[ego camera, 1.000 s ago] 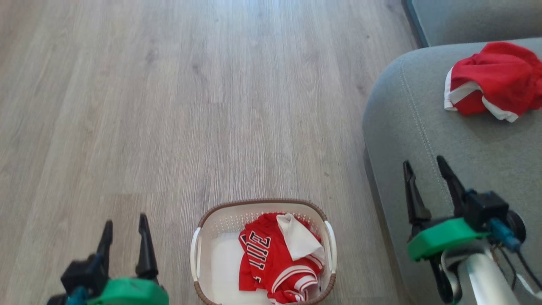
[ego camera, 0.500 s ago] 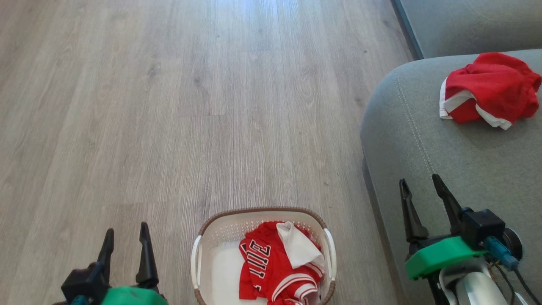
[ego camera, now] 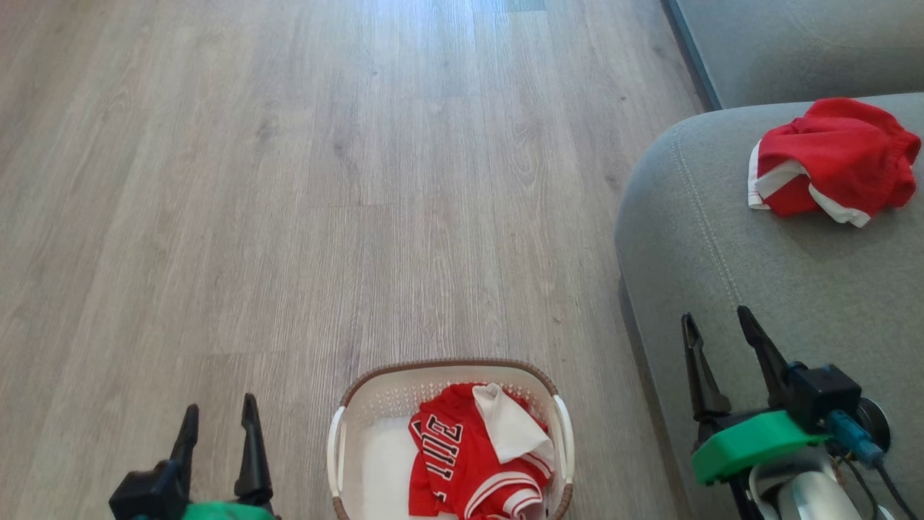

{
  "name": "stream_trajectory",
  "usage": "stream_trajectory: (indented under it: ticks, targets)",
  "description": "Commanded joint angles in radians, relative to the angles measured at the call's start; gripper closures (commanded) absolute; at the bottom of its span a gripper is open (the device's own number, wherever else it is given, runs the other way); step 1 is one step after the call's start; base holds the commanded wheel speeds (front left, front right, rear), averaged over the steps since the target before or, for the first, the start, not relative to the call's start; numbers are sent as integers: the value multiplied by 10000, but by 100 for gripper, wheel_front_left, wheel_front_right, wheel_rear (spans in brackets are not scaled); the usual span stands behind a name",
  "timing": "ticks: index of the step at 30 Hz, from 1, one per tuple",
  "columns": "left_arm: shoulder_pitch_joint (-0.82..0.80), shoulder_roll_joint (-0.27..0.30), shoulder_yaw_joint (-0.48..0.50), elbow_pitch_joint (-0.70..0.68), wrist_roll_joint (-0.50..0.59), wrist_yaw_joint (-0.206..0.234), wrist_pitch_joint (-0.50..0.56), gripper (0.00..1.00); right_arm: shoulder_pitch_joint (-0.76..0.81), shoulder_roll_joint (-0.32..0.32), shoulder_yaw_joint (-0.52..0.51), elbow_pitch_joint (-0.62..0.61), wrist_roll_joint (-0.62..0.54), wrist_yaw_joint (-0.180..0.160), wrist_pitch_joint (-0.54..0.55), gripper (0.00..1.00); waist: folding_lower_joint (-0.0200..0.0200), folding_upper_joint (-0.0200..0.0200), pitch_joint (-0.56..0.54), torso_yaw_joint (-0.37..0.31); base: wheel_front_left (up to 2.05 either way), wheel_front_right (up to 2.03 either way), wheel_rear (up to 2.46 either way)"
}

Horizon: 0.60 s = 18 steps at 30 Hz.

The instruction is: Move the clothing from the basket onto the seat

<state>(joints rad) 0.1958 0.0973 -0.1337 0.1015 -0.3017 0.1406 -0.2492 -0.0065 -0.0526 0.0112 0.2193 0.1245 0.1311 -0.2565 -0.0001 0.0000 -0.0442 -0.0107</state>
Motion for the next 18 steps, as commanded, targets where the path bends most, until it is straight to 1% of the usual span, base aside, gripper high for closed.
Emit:
stream_trajectory:
  ticks: [1,12,18]
  targets:
    - [-293,-10,422,-265,139,-21,-126,0,-281,24,249,-316,50,-4,-53,0,1,0,9,-1,0,0,0]
    - [-296,-106,586,-272,242,-164,-126,0,-302,24,206,-332,85,-4,-53,0,1,0,129,-26,0,0,0]
    - [-496,-124,505,-193,389,-329,-126,0,-384,24,121,-450,114,-4,-53,0,1,0,443,-47,0,0,0]
